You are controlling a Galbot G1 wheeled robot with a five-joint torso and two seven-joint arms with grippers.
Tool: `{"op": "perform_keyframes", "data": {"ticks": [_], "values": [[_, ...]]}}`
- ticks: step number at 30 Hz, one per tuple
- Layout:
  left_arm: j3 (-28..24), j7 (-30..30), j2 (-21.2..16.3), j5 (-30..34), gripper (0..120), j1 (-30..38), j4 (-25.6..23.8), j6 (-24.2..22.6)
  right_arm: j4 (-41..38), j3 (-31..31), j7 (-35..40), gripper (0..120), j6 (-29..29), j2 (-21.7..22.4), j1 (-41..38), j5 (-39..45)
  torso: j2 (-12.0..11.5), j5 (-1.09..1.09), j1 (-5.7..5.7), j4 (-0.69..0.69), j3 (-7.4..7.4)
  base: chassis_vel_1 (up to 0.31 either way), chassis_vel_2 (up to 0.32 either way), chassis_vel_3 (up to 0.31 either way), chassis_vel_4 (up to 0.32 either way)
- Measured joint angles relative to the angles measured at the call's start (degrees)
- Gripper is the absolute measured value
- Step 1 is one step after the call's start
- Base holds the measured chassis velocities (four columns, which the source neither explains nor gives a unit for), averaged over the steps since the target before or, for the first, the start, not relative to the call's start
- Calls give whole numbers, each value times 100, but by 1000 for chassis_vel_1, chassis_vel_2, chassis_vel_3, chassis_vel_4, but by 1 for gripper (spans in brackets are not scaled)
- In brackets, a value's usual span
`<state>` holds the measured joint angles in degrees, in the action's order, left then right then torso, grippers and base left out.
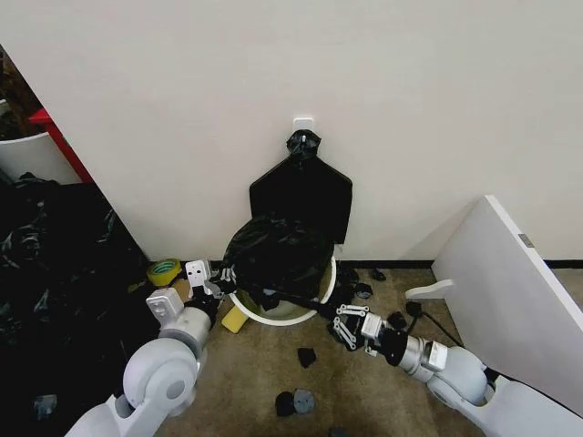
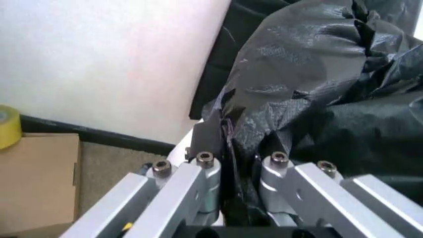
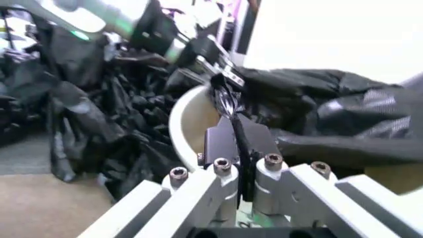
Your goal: Place the garbage bag over the trash bin.
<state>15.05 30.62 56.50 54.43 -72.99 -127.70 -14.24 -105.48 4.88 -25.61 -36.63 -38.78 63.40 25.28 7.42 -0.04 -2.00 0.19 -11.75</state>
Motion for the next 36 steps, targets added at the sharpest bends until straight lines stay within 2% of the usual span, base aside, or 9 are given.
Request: {"op": "perform_keyframes", "data": {"ticks": [7, 13, 17, 21, 27, 30, 32, 36], "values": [[128, 15, 8, 107, 5, 53, 66, -2, 148, -34, -382, 0, -231, -67, -1, -236, 0, 0, 0, 0, 0, 0, 0, 0, 0], [137, 30, 77, 191, 5, 37, -30, -2, 408, -58, -245, 0, -468, -361, -4, -1317, 0, -1, 0, 1, 0, 0, 0, 0, 0], [117, 31, 104, 212, 5, -11, -148, -1, 510, -55, -159, 0, -550, -523, -46, -1711, 0, 0, 0, 0, 0, 0, 0, 0, 0], [107, 32, 107, 218, 5, -36, -219, 5, 563, -22, 85, 0, -554, -651, -73, -2095, 0, 0, 0, 0, 0, 0, 0, 0, 0], [100, 32, 119, 233, 5, -54, -276, 59, 882, -250, 947, 0, -606, -966, -213, -3486, 1, -1, 0, -1, 0, 0, 0, 0, 0], [100, 22, 117, 217, 5, -42, -230, 114, 908, -297, 1089, 0, -664, -950, -218, -3539, 1, -1, 0, -1, 0, 0, 0, 0, 0], [107, 13, 98, 212, 5, -11, -147, 158, 847, -293, 987, 0, -840, -811, -193, -3259, 1, 1, 0, 1, 0, 0, 0, 0, 0], [97, 8, 72, 226, 5, 65, -49, 175, 595, -379, -243, 16, -1055, -547, -160, -2199, 1, -1, 0, 0, 0, 0, 0, 0, 0]]}}
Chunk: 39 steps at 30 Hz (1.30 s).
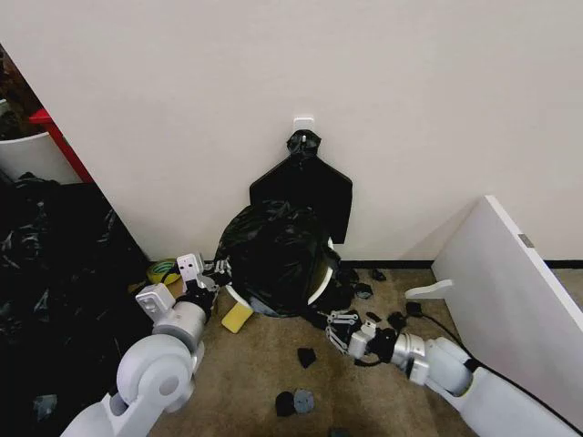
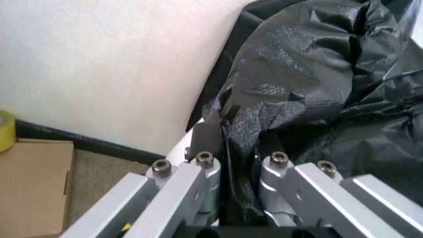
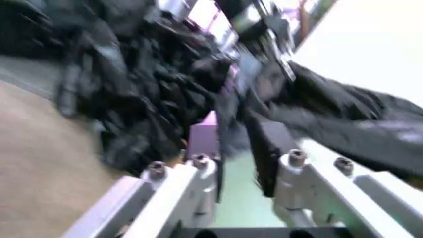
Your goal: Place the garbage bag over the trash bin.
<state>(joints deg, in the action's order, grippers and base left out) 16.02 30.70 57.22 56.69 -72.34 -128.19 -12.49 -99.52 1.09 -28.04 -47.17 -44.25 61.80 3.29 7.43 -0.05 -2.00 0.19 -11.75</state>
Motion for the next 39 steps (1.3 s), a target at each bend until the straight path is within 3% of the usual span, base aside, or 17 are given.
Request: {"op": "perform_keyframes", "data": {"ticks": [6, 10, 13, 15, 20, 25, 33, 39], "values": [[-108, -5, 32, 14, 5, 150, 148, 6, -292, -175, -665, 36, -17, 128, -10, 735, 0, 1, 0, 0, 0, 0, 0, 0, 0], [-172, 0, 80, 59, 5, 183, 212, 6, -535, -77, -369, 50, 152, 140, 16, 822, 0, 0, 0, 0, 0, 0, 0, 0, 0], [-232, 2, 113, 62, 5, 190, 260, 6, -887, 43, 237, 58, 887, 182, 91, 444, 0, 1, 0, 0, 0, 0, 0, 0, 0], [-245, 3, 134, 62, 5, 197, 272, 6, -1037, 144, 531, 52, 1272, 188, 98, 206, 0, 2, 0, 0, 0, 0, 0, 0, 0], [-252, 4, 151, 62, 5, 199, 272, 3, -1130, 258, 712, 40, 1574, 94, 98, -140, 0, 1, 0, 0, 0, 0, 0, 0, 0], [-243, 4, 147, 60, 5, 189, 280, 1, -1153, 327, 958, 52, 1758, -59, 112, -609, 0, 1, 0, 0, 0, 0, 0, 0, 0], [-253, 4, 159, 59, 5, 196, 302, -4, -1063, 277, 1662, 56, 2012, -236, 186, -1601, 0, 1, 0, 0, 0, 0, 0, 0, 0], [-278, 4, 161, 56, 5, 215, 316, -8, -1066, 279, 1981, 35, 2194, -302, 231, -1788, 0, 1, 0, 0, 0, 0, 0, 0, 0]]}}
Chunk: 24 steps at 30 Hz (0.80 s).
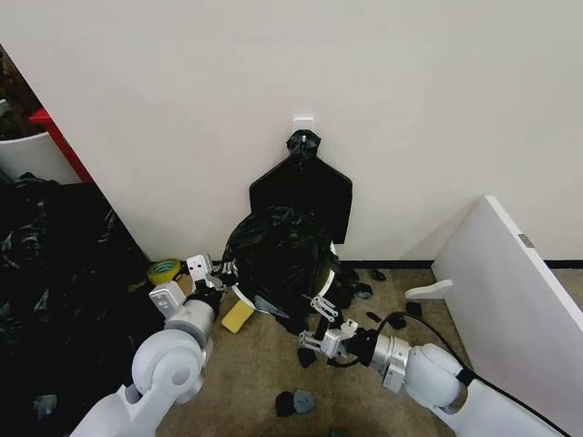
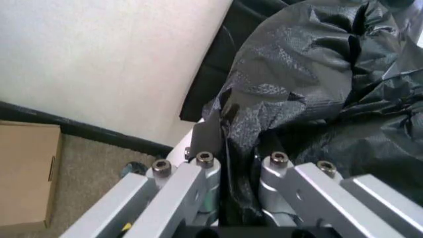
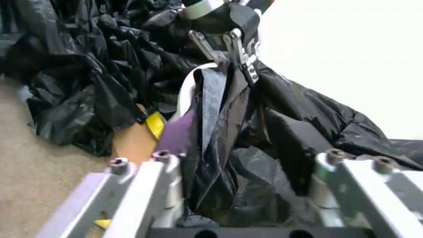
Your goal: Place the garbage bag over the trash bin.
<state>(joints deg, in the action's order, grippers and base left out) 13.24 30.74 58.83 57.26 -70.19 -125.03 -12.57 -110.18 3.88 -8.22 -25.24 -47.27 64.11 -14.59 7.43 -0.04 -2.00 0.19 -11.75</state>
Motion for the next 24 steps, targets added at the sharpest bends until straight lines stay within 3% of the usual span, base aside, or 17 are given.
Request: {"op": "perform_keyframes", "data": {"ticks": [10, 20, 24], "values": [[9, 0, -15, -5, 5, -8, -19, -4, -1, 20, 87, 0, 27, -105, 74, -204, 0, 0, 0, 0, 0, 0, 0, 0, 0], [30, 0, -34, -6, 5, -31, -45, -5, -11, 30, 65, 0, 12, -113, 160, -317, -1, 0, 0, 0, 0, 0, 0, 0, 0], [34, 0, -38, -11, 5, -49, -55, -5, -22, 33, 65, 16, 12, -100, 180, -322, -1, 0, 0, 0, 0, 0, 0, 0, 0]]}}
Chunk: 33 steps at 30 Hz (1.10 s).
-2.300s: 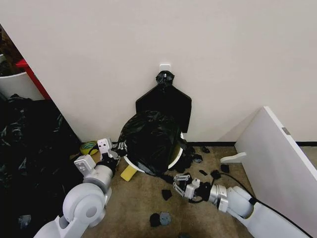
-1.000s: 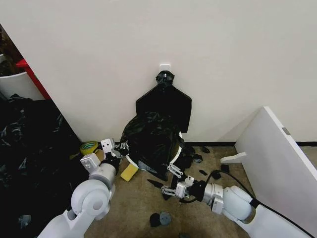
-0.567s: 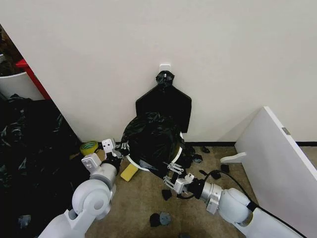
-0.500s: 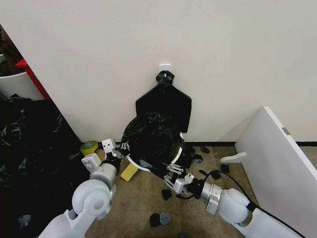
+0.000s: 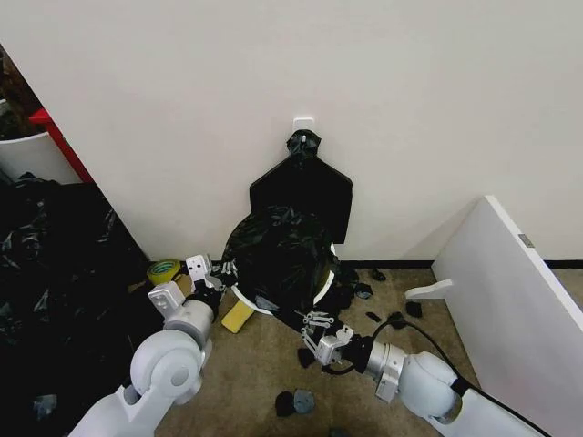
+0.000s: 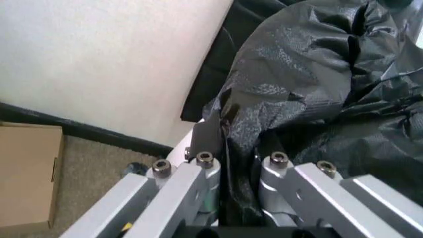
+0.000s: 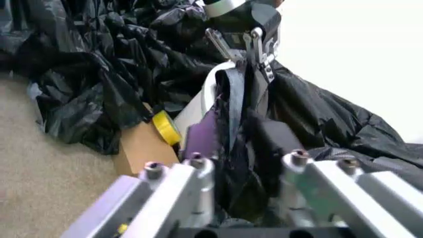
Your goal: Place the garbage bag over the trash bin.
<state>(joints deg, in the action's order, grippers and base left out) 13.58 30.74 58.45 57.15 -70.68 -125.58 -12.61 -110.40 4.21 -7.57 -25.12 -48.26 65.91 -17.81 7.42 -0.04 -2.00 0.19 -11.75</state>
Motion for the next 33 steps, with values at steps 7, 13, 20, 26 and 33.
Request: {"op": "perform_keyframes", "data": {"ticks": [7, 13, 20, 26, 33], "values": [[26, 0, -25, -8, 5, -24, -26, 0, -4, 5, -32, 35, 5, 23, 7, 29, 0, 0, 0, 0, 0, 0, 0, 0, 0], [30, 4, -31, -8, 5, -35, -40, 0, 9, 4, -70, 18, 5, 21, -4, 38, 0, 0, 0, 0, 0, 0, 0, 0, 0], [37, 9, -15, -8, 5, -37, -56, 0, 23, 5, -83, 0, 5, -26, -4, -9, 0, 0, 0, 0, 0, 0, 0, 0, 0], [49, 30, 32, 27, 5, -34, -104, -1, 78, 18, -191, 0, -140, -70, -3, -13, 0, 0, 0, 0, 0, 0, 0, 0, 0], [49, 103, 103, 130, 5, -33, -217, -15, 337, 30, -774, 0, -536, -269, -110, 217, 0, 0, 0, 0, 0, 0, 0, 0, 0]]}}
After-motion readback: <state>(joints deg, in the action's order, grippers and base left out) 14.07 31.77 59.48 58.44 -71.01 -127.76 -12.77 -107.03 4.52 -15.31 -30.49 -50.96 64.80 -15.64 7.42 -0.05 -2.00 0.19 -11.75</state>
